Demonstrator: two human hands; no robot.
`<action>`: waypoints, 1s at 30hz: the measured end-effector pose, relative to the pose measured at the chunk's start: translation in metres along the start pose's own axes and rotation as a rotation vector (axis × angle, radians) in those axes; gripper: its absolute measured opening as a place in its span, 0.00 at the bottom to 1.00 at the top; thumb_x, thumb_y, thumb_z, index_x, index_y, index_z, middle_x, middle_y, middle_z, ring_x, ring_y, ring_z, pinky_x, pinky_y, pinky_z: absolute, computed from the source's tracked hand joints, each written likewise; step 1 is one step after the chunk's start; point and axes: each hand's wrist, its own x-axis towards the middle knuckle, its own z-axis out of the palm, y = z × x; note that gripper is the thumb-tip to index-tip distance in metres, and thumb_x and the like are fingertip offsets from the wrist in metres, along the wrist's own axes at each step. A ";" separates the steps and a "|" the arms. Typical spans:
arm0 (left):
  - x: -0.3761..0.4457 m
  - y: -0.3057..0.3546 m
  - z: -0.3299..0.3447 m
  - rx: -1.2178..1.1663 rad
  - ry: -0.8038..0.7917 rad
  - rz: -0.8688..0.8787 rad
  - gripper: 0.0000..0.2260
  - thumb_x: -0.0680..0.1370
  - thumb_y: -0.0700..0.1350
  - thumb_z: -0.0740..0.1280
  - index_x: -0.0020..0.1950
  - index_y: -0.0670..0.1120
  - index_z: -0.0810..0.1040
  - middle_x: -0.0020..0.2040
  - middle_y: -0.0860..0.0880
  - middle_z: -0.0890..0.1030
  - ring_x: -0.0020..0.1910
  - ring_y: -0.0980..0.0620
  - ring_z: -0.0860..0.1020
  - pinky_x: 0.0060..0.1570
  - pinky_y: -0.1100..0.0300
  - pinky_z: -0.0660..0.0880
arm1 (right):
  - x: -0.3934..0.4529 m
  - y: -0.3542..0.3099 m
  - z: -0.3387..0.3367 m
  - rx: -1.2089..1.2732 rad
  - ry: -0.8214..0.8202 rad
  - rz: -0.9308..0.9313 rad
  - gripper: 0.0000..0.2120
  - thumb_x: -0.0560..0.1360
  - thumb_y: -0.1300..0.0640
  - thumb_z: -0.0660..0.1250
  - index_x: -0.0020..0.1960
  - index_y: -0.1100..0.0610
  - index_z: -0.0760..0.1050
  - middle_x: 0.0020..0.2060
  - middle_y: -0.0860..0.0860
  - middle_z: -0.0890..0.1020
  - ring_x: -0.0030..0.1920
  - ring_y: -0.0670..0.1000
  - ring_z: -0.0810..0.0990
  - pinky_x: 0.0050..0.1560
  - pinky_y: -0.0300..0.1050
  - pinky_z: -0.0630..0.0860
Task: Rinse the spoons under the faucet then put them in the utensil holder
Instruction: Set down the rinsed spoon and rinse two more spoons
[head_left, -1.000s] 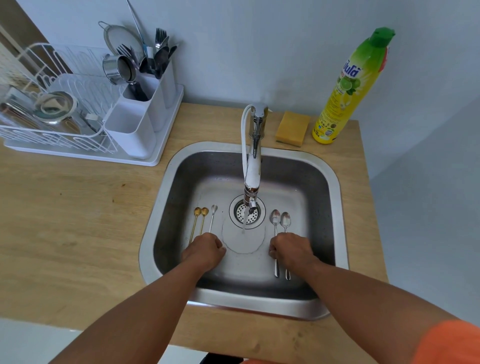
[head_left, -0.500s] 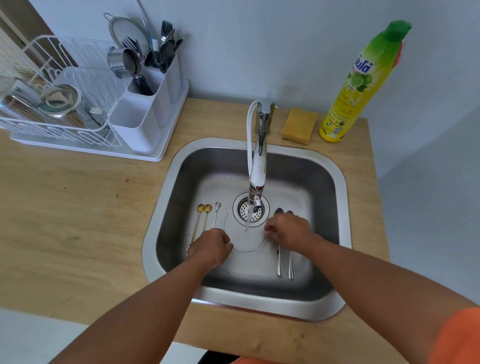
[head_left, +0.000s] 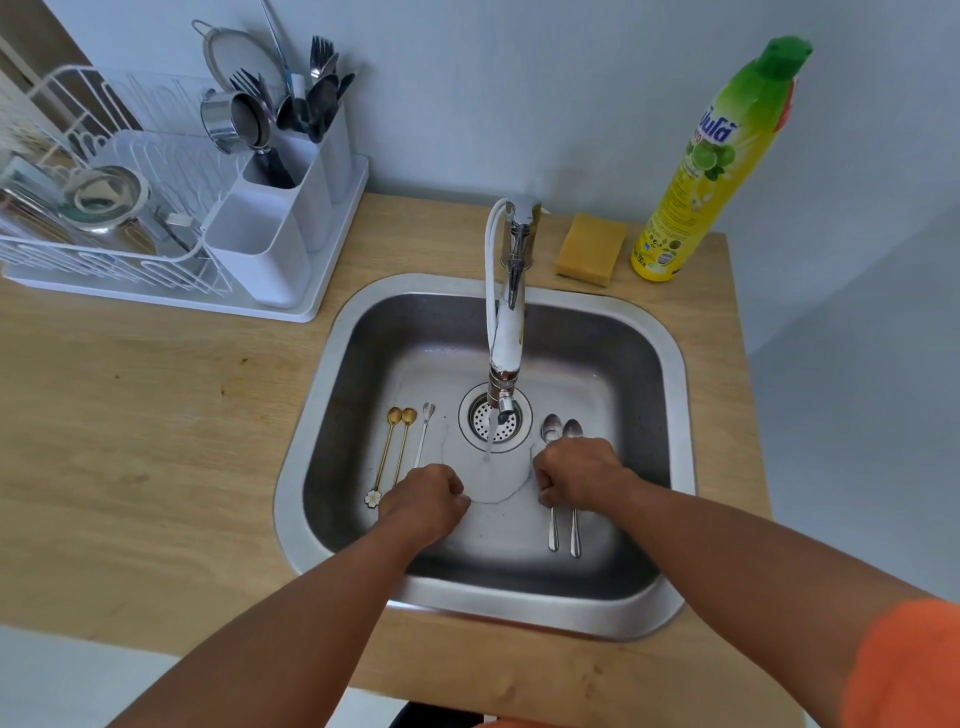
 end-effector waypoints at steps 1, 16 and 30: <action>0.000 -0.001 0.000 -0.002 -0.001 0.001 0.12 0.81 0.54 0.68 0.62 0.53 0.83 0.59 0.52 0.84 0.55 0.50 0.81 0.50 0.56 0.76 | 0.001 0.000 -0.001 -0.003 0.000 -0.001 0.10 0.69 0.44 0.75 0.48 0.46 0.80 0.50 0.47 0.82 0.52 0.52 0.81 0.43 0.45 0.71; 0.001 0.008 0.000 -0.039 -0.047 0.061 0.13 0.81 0.55 0.68 0.64 0.53 0.82 0.60 0.52 0.84 0.56 0.50 0.81 0.56 0.52 0.80 | 0.004 0.011 -0.008 0.043 -0.031 -0.085 0.08 0.73 0.46 0.73 0.51 0.45 0.81 0.52 0.46 0.81 0.53 0.52 0.80 0.44 0.47 0.73; 0.001 0.020 -0.003 -0.021 -0.045 0.095 0.14 0.82 0.53 0.68 0.65 0.51 0.81 0.62 0.51 0.83 0.58 0.50 0.81 0.57 0.52 0.80 | -0.007 0.010 -0.001 -0.002 -0.081 -0.035 0.09 0.74 0.47 0.73 0.52 0.47 0.83 0.51 0.46 0.84 0.53 0.52 0.82 0.47 0.46 0.74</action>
